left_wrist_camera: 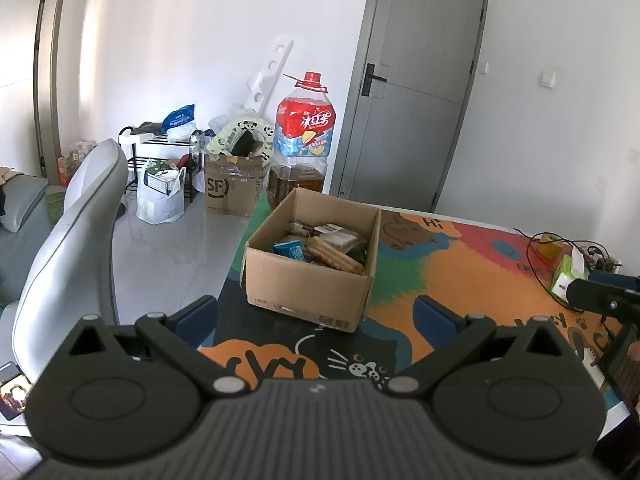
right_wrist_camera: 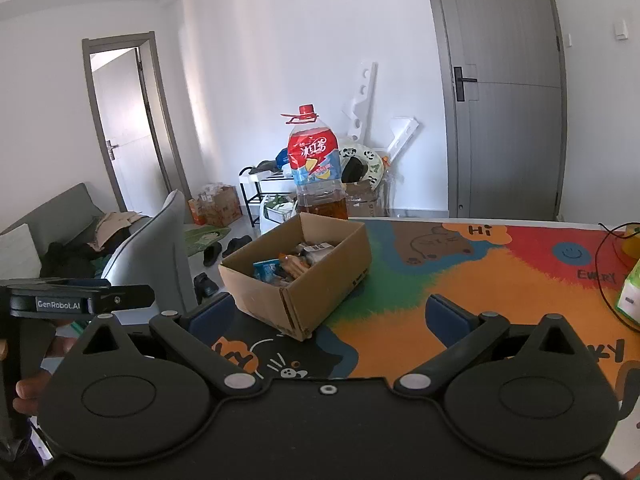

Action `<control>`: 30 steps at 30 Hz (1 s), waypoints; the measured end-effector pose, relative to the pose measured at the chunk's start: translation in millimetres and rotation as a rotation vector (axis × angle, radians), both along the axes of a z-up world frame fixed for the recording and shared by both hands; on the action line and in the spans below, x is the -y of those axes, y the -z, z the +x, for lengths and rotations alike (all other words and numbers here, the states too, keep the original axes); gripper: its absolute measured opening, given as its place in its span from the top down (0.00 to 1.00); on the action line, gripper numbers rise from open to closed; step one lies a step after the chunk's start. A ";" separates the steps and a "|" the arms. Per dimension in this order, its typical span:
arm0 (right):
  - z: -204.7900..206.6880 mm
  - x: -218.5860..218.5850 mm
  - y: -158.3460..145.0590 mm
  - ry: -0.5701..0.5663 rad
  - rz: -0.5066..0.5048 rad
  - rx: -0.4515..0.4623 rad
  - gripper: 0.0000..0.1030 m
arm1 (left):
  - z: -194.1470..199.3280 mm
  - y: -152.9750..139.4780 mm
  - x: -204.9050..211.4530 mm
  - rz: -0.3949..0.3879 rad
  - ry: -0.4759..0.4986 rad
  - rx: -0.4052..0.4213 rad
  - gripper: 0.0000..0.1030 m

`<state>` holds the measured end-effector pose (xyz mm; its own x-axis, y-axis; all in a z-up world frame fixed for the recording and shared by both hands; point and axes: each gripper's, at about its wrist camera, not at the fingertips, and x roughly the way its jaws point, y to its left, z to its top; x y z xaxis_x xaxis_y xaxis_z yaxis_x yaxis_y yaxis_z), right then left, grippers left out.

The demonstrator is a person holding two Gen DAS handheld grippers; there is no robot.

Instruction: Organize snacks

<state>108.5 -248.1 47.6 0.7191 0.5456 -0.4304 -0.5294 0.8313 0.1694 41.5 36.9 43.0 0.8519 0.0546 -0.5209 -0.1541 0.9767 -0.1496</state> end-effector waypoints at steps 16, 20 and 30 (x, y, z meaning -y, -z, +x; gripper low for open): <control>-1.4 0.1 0.8 0.008 -0.003 -0.006 0.00 | -0.6 2.8 -0.4 0.001 0.000 -0.005 0.00; -2.8 -0.3 0.4 0.003 -0.008 0.001 0.00 | -2.2 2.2 -2.2 -0.003 0.004 0.000 0.00; -3.1 -0.4 0.7 0.003 -0.009 -0.001 0.00 | -2.9 2.7 -3.0 -0.003 0.001 -0.004 0.00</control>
<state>105.4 -247.8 46.9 0.7202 0.5398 -0.4358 -0.5268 0.8342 0.1628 38.6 39.9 40.3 0.8499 0.0523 -0.5244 -0.1540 0.9763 -0.1522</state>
